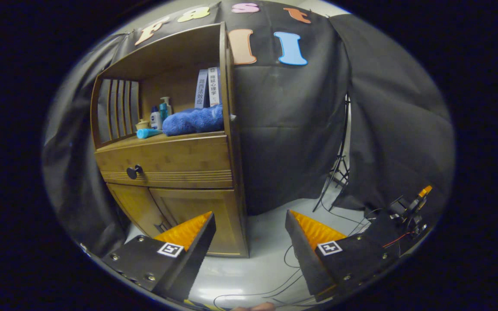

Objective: Pull open the drawer, take out the items inside it, and place them on the countertop above the cabinet.

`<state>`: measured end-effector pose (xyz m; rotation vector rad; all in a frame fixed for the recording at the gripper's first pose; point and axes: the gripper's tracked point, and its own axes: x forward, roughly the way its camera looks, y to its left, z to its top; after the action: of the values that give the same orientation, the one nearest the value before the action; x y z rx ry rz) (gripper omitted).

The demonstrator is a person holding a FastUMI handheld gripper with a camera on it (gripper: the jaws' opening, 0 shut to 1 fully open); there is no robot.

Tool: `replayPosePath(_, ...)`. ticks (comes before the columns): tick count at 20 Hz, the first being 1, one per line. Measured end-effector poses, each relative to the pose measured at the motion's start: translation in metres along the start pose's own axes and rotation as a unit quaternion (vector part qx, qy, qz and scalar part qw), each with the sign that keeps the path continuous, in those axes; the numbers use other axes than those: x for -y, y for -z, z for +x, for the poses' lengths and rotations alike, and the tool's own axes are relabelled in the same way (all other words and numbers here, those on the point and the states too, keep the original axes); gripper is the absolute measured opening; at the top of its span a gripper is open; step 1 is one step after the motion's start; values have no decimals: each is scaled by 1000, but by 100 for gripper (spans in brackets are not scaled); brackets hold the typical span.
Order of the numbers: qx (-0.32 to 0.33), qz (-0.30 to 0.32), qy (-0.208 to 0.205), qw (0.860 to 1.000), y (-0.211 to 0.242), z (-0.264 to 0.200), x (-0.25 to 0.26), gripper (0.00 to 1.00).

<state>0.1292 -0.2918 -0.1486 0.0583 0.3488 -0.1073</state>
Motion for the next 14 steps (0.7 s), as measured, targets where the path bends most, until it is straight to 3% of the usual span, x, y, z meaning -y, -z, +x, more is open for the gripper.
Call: replayPosePath(14, -6, 11, 13, 1000, 6, -6, 7, 97)
